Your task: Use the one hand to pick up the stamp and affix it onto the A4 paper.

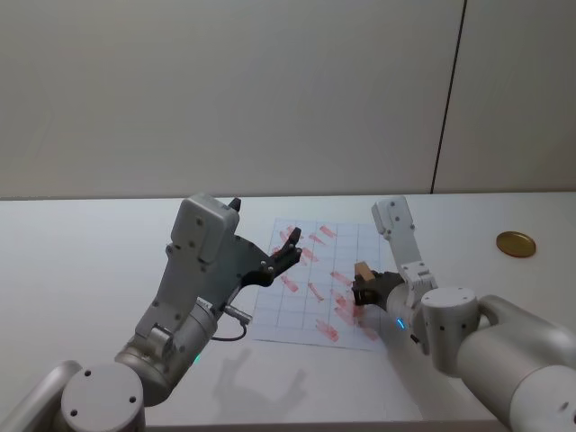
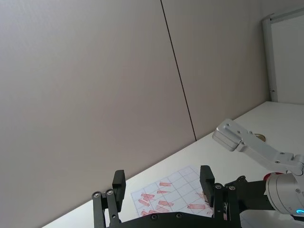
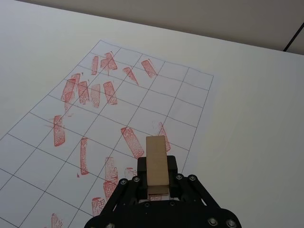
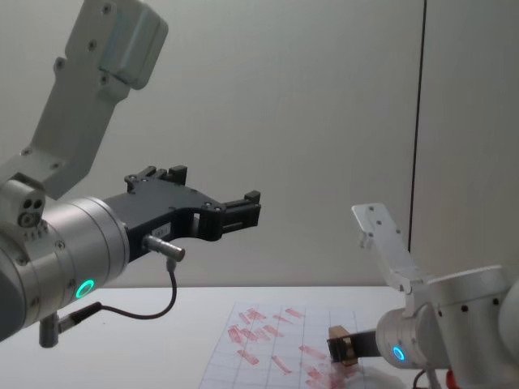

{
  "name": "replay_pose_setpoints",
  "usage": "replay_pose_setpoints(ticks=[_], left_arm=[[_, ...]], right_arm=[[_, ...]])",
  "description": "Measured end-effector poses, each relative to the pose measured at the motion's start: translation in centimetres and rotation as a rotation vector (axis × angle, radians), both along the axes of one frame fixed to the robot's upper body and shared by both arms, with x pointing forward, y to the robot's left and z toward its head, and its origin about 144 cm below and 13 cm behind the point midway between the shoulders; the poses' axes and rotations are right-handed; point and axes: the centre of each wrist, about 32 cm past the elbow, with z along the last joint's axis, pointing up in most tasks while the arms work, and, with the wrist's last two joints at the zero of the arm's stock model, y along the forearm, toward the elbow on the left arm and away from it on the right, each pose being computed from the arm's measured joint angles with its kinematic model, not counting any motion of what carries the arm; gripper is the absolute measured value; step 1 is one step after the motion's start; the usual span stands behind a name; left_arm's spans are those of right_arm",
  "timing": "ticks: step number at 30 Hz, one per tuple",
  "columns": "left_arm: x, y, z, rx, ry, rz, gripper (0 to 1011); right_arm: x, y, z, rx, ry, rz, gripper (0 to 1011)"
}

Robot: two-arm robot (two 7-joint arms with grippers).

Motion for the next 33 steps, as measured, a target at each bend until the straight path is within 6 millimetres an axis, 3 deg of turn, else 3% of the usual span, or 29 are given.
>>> replay_pose_setpoints(ticks=[33], left_arm=[[0.0,0.0,0.0,0.000,0.000,0.000,993]], right_arm=[[-1.1,-0.7,-1.9,-0.016,0.014,0.002,221]])
